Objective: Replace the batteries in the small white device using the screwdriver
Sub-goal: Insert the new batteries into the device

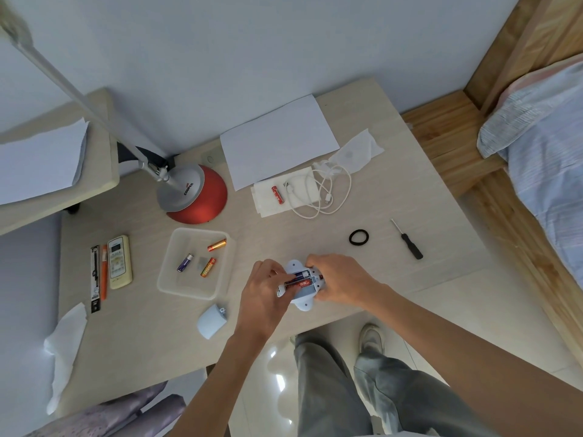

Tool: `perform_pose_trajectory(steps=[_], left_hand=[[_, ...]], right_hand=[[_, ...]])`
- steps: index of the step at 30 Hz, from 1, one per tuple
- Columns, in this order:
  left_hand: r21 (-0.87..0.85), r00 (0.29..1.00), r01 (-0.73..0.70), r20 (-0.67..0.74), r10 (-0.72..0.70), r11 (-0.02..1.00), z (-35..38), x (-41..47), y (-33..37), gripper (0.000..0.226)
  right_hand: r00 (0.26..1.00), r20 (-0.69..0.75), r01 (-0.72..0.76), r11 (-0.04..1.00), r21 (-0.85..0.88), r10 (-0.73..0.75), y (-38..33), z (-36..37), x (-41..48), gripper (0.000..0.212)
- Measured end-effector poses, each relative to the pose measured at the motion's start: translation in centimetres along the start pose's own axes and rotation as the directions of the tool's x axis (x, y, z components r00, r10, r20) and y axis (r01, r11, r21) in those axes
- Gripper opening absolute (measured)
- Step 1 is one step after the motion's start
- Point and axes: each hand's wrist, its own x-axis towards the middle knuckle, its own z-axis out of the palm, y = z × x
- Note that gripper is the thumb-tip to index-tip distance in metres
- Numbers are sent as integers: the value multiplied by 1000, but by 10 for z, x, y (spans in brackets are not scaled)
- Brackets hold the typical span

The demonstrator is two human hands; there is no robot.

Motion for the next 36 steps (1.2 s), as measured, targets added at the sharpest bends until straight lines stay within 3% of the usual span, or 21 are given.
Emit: perform_pose_trajectory(steps=[4, 8, 13, 17, 21, 36], left_hand=[[64, 999, -23, -44, 26, 998, -27, -7, 8, 63], [348, 990, -37, 143, -14, 937, -38, -17, 17, 101], [481, 958, -42, 267, -101, 876, -21, -23, 15, 112], [365, 964, 0, 247, -97, 931, -7, -17, 10, 109], [175, 967, 58, 237, -99, 983, 2, -11, 9, 87], [-143, 977, 136, 184, -108, 980, 2, -11, 0, 73]], right_hand=[[1000, 2, -12, 1000, -20, 12, -1, 1, 0, 46], [1000, 11, -11, 999, -40, 11, -2, 0, 1, 45], [1000, 20, -7, 999, -39, 7, -4, -1, -1, 41], [1000, 18, 2, 998, -56, -1, -4, -4, -1, 41], [1000, 30, 1, 999, -48, 0, -7, -5, -1, 40], [988, 151, -31, 995, -92, 45, -18, -28, -11, 55]])
